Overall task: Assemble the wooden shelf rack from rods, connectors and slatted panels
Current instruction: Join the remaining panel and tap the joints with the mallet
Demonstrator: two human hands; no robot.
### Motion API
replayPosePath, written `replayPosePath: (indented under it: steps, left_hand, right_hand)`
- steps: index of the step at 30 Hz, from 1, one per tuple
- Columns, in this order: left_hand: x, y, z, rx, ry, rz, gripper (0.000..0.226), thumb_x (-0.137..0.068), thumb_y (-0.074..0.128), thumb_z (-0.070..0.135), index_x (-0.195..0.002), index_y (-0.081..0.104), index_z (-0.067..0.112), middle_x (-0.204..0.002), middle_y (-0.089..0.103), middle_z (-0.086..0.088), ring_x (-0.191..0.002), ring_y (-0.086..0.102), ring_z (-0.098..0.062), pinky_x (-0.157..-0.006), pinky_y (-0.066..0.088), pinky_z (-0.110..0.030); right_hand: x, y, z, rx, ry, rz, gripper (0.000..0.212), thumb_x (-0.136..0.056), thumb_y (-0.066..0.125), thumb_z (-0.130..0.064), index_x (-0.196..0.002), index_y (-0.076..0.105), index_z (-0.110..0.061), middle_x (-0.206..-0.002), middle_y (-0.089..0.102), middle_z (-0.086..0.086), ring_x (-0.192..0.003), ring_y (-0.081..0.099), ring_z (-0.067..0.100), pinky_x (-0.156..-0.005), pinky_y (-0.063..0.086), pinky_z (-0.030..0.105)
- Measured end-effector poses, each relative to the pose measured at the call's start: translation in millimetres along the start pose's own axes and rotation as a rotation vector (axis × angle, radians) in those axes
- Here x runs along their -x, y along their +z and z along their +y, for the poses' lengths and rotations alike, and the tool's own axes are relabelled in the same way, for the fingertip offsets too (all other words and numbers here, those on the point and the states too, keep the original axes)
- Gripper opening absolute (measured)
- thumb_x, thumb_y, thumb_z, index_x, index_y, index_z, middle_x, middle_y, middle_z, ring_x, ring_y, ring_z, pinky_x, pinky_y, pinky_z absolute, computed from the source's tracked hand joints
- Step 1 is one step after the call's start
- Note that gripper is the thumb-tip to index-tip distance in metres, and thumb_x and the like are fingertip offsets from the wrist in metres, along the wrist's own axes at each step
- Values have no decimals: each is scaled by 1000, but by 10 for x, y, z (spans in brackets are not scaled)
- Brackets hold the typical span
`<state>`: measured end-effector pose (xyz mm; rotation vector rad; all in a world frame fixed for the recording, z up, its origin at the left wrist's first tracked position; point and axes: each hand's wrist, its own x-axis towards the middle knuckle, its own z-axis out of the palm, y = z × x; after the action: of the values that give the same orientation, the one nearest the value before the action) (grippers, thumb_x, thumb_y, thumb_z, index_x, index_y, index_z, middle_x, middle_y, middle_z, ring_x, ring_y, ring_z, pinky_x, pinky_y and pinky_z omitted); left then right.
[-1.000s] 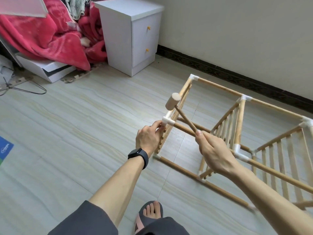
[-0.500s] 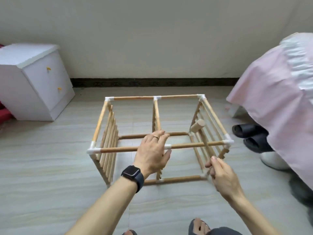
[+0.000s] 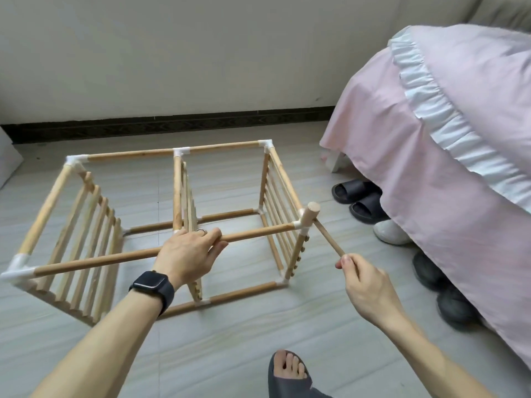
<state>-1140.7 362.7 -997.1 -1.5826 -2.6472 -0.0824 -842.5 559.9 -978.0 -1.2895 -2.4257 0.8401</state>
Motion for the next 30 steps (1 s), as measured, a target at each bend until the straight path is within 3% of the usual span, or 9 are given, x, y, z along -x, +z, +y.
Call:
replayPosePath:
  steps: [3,9,11,16,20,24,26,28,30]
  left_hand:
    - [27,-56,1,12,-54,-28,40,-101,21,58,-95,44,27,-75,56,6,-80,62,-25,-80,39,-38]
    - [-261,-46,525,126,-34,-96,42,-104,16,55,-109,46,26,-98,58,3,-93,59,-25,-74,41,-39]
    - [-276,10,581,66,-68,-49,42,-104,14,54,-110,45,26,-102,59,2,-96,58,-25,-75,38,-38]
    - [-240,101,579,19,-96,18,43,-104,14,53,-110,47,27,-105,60,1,-97,57,-25,-74,37,-38]
    - [-212,129,578,-12,-73,43,44,-104,16,53,-128,45,30,-120,60,2,-105,55,-24,-81,41,-39]
    - [-81,243,537,-59,14,29,67,-103,30,52,-161,5,30,-167,15,1,-151,23,-25,-120,19,-49]
    - [-67,274,527,-66,35,37,71,-103,29,54,-159,-7,29,-169,2,1,-155,9,-24,-124,4,-51]
    - [-77,280,517,-67,35,38,70,-102,19,59,-157,-14,31,-169,-7,2,-156,1,-22,-124,-5,-51]
    - [-90,284,513,-72,28,42,69,-98,6,63,-157,-15,33,-168,-9,4,-156,-2,-21,-124,-8,-51]
  right_hand:
    - [17,13,32,53,-46,-19,33,-102,32,-44,-84,58,-34,-65,65,-8,-77,58,-4,-62,42,14]
    - [-6,-18,34,178,-92,-87,34,-104,26,-45,-88,51,-28,-65,61,-6,-66,54,21,-65,34,40]
    - [-41,-101,-11,174,-114,-72,35,-105,28,-44,-88,52,-26,-65,62,-5,-69,56,21,-64,36,39]
    - [-37,-206,-155,-158,-290,268,32,-104,28,-46,-84,45,-27,-64,59,-11,-54,55,12,-49,36,17]
    - [-22,-46,1,185,-167,-130,30,-107,25,-42,-86,37,-24,-57,54,1,-58,54,25,-57,39,40]
    - [11,-16,-6,-77,-281,125,30,-106,28,-45,-87,43,-28,-57,57,-9,-49,54,14,-44,35,22]
    - [8,9,-26,-46,-276,96,30,-106,24,-46,-86,39,-29,-55,55,-5,-48,53,16,-45,32,24]
    - [15,4,-14,159,-187,-112,32,-105,22,-47,-83,37,-28,-57,56,-2,-56,54,20,-54,35,39]
    - [-18,-20,11,105,-169,-54,34,-104,24,-48,-83,42,-27,-59,59,-1,-59,56,19,-57,38,38]
